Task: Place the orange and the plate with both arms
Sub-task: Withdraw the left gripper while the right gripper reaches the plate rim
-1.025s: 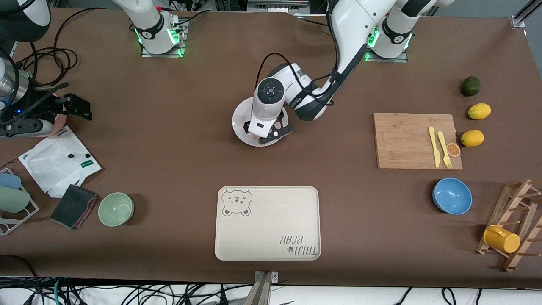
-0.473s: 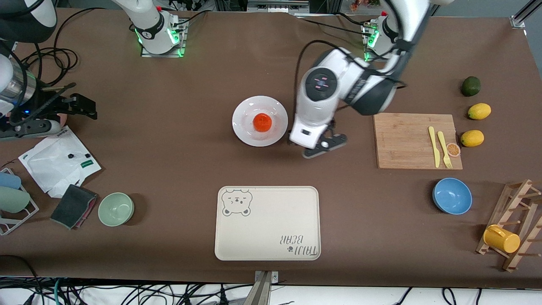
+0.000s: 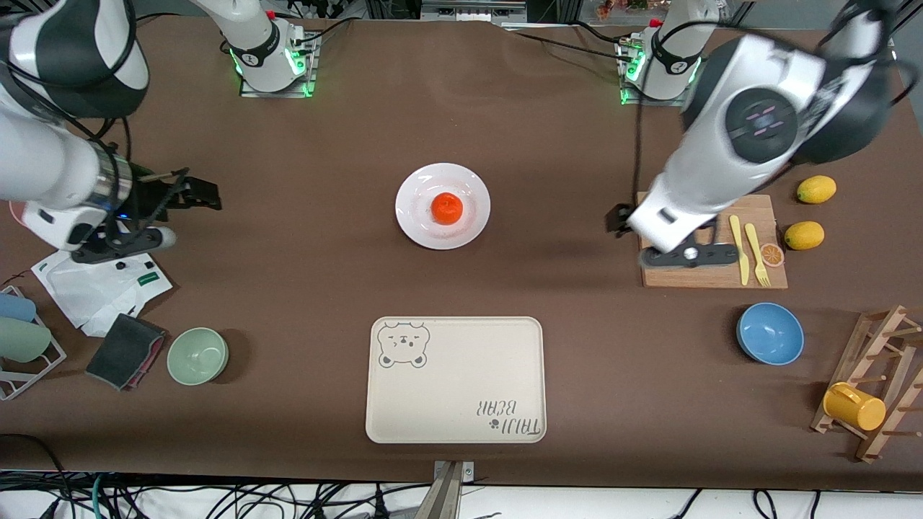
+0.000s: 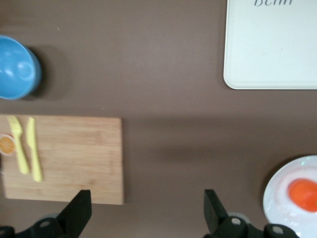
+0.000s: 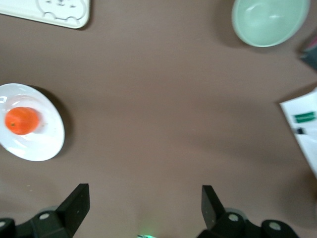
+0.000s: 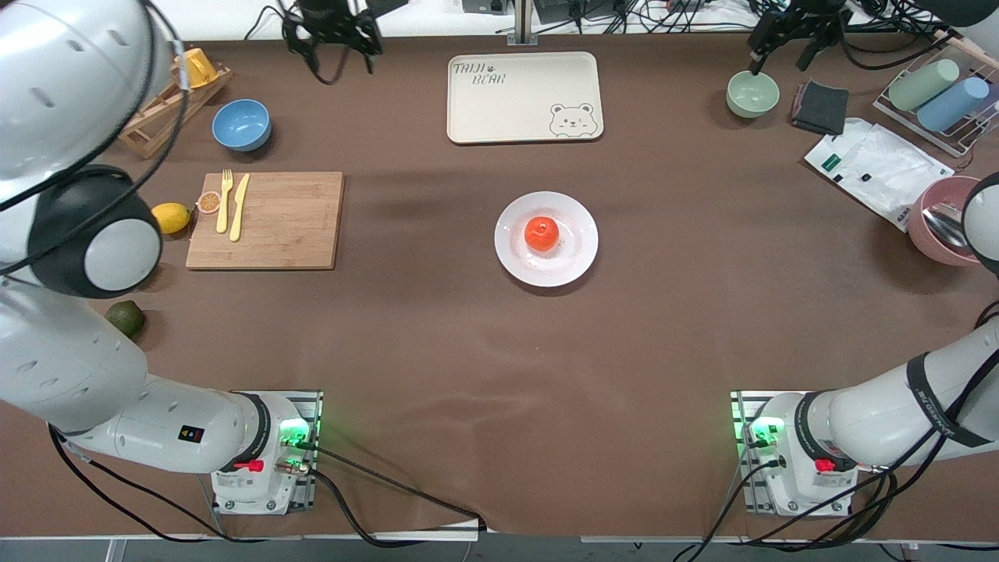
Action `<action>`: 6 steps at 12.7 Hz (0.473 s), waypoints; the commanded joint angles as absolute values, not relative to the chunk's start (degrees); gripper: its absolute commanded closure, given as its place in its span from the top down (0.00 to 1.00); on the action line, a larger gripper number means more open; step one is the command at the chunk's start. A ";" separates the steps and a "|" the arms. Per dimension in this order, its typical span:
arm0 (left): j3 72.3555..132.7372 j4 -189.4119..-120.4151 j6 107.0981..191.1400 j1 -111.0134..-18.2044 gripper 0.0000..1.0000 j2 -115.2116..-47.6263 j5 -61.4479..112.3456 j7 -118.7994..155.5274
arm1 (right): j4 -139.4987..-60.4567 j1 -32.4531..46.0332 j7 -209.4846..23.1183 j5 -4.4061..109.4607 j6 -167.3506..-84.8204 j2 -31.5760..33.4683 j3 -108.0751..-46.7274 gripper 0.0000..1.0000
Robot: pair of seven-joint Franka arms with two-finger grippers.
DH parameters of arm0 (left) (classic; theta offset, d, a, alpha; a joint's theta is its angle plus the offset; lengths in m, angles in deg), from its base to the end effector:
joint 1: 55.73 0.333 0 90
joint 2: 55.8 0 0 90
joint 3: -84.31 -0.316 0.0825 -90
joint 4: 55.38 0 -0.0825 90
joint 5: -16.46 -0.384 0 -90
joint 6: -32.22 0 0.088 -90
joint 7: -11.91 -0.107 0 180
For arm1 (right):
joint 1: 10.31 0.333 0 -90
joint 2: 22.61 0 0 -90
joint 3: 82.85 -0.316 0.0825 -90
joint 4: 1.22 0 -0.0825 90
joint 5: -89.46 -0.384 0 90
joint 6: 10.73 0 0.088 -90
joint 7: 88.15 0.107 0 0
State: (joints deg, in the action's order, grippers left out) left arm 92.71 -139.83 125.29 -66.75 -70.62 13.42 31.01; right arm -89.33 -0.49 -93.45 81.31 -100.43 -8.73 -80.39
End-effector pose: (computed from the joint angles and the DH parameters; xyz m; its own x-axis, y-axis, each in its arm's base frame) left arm 0.5977 -0.1942 0.5225 0.9955 -0.0060 -0.0945 -0.0107 -0.9988 -0.0486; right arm 0.6047 0.0960 0.4987 0.9558 0.2156 -0.1998 0.1881 -0.9710 -0.1476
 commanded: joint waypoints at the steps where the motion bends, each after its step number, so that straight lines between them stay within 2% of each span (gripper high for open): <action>1: 92.84 -141.33 120.30 -61.12 1.00 -65.22 18.00 23.01 | -97.70 -0.46 -93.86 75.24 -108.87 -9.95 -82.75 1.00; 4: 85.56 -142.30 120.64 -60.40 1.00 -61.08 20.59 10.02 | -102.53 -0.82 -94.21 68.58 -115.47 -8.63 -86.71 1.00; 6: 84.92 -143.09 121.86 -57.59 1.00 -60.46 20.07 7.96 | -109.29 -0.90 -95.43 65.30 -125.81 -8.55 -90.57 1.00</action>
